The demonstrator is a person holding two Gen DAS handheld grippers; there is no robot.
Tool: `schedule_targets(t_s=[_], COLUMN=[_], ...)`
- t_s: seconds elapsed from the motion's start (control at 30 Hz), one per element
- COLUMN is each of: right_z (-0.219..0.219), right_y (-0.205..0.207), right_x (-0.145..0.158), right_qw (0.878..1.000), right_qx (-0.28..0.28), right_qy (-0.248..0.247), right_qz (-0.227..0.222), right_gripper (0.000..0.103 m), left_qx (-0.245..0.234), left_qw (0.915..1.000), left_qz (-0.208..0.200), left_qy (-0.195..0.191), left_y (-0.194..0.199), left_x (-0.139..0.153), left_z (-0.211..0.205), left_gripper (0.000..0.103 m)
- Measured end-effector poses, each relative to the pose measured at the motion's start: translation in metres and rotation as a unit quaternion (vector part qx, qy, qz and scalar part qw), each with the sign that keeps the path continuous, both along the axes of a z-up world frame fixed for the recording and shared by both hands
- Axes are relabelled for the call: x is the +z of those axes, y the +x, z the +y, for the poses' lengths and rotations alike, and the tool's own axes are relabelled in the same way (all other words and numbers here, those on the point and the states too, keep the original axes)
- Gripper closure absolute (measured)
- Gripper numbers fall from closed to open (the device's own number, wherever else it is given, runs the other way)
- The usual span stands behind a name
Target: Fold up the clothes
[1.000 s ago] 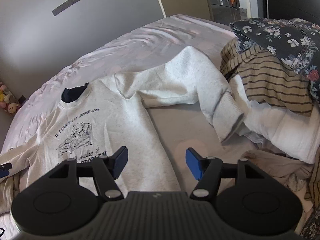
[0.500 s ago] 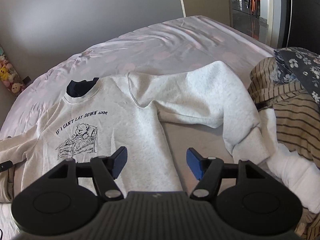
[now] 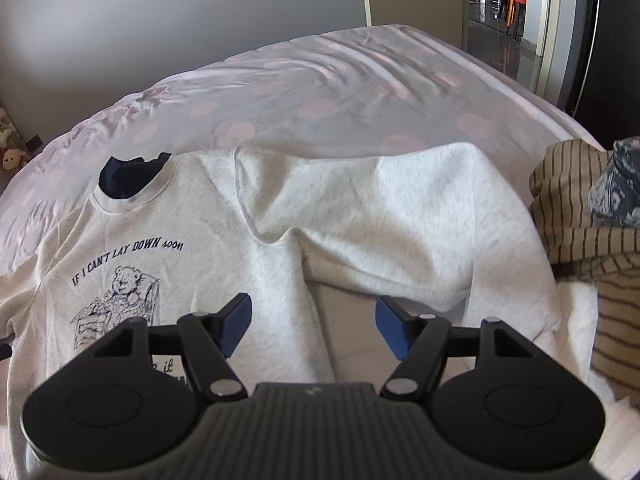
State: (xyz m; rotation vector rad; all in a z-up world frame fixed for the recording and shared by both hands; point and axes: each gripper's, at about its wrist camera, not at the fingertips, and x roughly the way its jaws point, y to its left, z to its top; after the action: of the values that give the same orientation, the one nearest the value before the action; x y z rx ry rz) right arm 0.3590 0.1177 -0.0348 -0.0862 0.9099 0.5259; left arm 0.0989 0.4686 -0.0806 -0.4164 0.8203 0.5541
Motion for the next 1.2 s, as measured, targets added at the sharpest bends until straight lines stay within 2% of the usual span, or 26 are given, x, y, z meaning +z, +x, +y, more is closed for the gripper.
schedule_targets(t_s=[0.13,0.27,0.53,0.73,0.97,1.2], right_z=[-0.002,-0.003,-0.008,-0.031,-0.054,-0.074], right_y=[0.03,0.054,0.084,0.103,0.097,0.053], right_x=[0.018,0.03,0.031,0.042,0.036,-0.001], right_qw=[1.0,1.0,0.998,0.995,0.994,0.989], right_qx=[-0.014,-0.026,-0.041,-0.074,-0.069,-0.037], right_qy=[-0.002,-0.005,-0.048,-0.064,-0.085,-0.129], right_qz=[-0.005,-0.015,-0.029,-0.003,0.03,0.061], right_gripper=[0.032,0.031,0.031,0.032,0.04,0.042], left_qx=[-0.002,-0.002,-0.021,-0.033,-0.035,-0.042], left_qw=[0.9998,0.9999,0.9991,0.998,0.9975,0.997], left_qz=[0.013,0.013,0.032,0.043,0.056,0.061], left_qy=[0.015,0.009,0.017,0.032,0.026,0.025], left_y=[0.009,0.015,0.025,0.032,0.036,0.037], left_x=[-0.006,-0.01,-0.018,-0.018,-0.025,-0.027], left_z=[0.006,0.011,0.008,0.007,0.009,0.006], left_gripper=[0.06,0.06,0.06,0.06,0.06,0.06])
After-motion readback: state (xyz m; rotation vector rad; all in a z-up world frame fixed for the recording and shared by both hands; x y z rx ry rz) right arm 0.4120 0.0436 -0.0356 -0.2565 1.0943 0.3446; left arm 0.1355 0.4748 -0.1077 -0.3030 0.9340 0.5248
